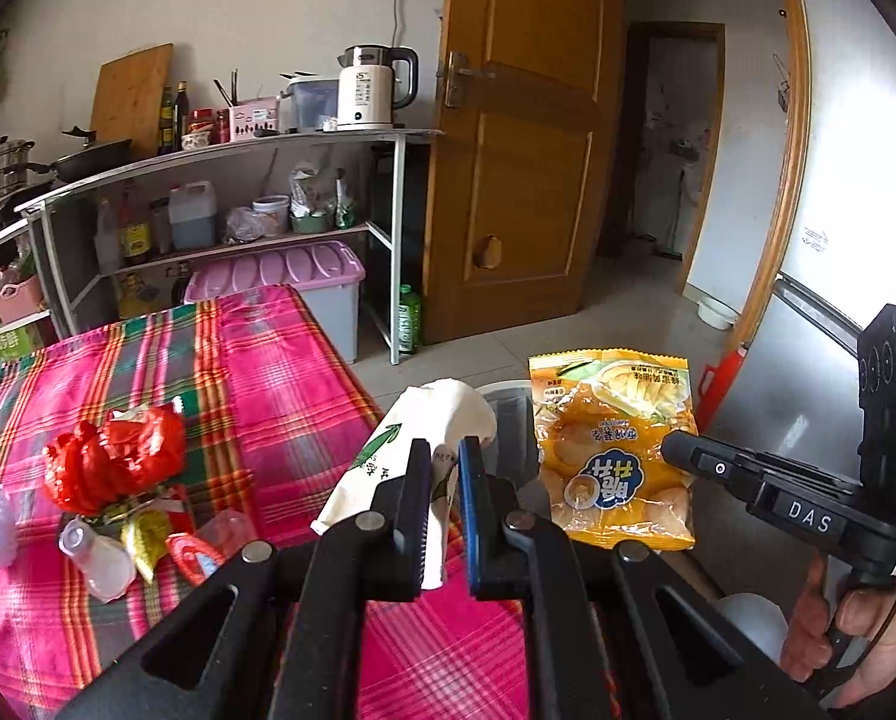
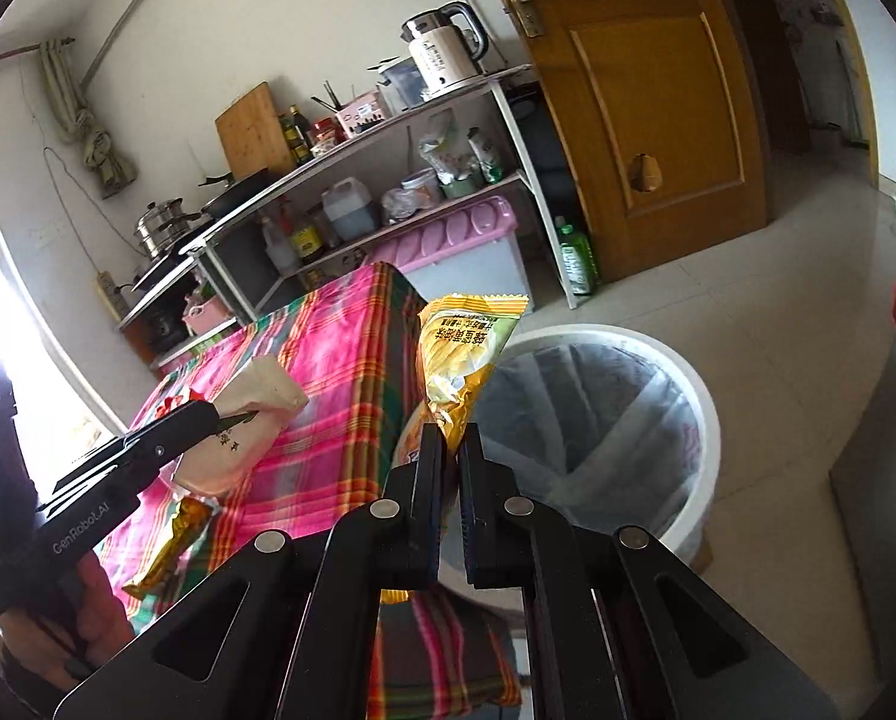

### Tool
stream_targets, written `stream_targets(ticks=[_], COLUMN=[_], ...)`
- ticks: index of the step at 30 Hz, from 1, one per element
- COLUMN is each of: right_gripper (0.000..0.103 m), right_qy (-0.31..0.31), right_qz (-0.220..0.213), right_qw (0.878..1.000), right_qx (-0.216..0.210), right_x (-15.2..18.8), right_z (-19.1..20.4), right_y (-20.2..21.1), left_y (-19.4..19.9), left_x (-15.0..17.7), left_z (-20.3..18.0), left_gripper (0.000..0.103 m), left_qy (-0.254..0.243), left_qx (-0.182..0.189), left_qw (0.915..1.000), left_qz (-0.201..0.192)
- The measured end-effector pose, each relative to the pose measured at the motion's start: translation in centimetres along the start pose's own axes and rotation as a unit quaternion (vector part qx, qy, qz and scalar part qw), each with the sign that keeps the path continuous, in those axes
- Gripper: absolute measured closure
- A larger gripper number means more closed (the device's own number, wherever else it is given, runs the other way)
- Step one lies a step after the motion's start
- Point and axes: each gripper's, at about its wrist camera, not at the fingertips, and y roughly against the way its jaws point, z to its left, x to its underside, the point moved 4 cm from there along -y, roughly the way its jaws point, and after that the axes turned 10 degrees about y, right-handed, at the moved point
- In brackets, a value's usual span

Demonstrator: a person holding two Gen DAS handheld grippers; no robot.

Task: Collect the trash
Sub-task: 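Carry the yellow snack bag over the trash bin and open the right tool, then grasp the gold wrapper with the left tool while the right tool returns to the table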

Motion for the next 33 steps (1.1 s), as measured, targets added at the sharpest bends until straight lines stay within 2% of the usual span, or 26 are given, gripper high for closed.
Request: stream_targets(ticks=[8,16,21,24,26,27,28,33], right_gripper=[0.098,0.097,0.096,0.085,0.062,0.058,0.055,0.055], right_qy=[-0.023,-0.044,-0.048,-0.040,-0.038,-0.038,-0.037,-0.019], right_qz=[0.025,0.059,0.077,0.088,0.088,0.086,0.083,0.060], right_qw=[0.999,0.997,0.995,0.994,0.994,0.994,0.994,0.996], right_qx=[0.027,0.037,0.045,0.051,0.053,0.053,0.053,0.056], right_x=[1.0,2.5,3.1,3.4,3.5,3.5,3.5,2.6], right_z=[-3.2,-5.6,-6.2,-6.2,-6.1,-6.0,-5.9,-4.5], right_y=[-1.4,-3.4,-4.1,-4.5,-4.3,-4.1,-3.9,-2.1], left_y=[-4.3,-7.5,-7.9,-7.5,-7.0,-6.7,-6.4,-4.0], left_x=[0.5,1.5,1.8,1.8,1.8,1.8,1.7,1.5], left_z=[-3.5,-4.5,-4.4,-4.2,-3.9,-3.8,-3.6,-2.6], left_gripper=[0.094,0.094,0.094,0.094,0.093,0.093,0.093,0.092], left_qy=[-0.010,-0.010,-0.004,-0.002,0.001,0.001,0.002,0.009], left_qx=[0.041,0.051,0.056,0.056,0.056,0.055,0.054,0.050], left_qw=[0.9985,0.9960,0.9953,0.9955,0.9958,0.9960,0.9962,0.9974], left_qz=[0.034,0.073,0.079,0.077,0.073,0.071,0.069,0.052])
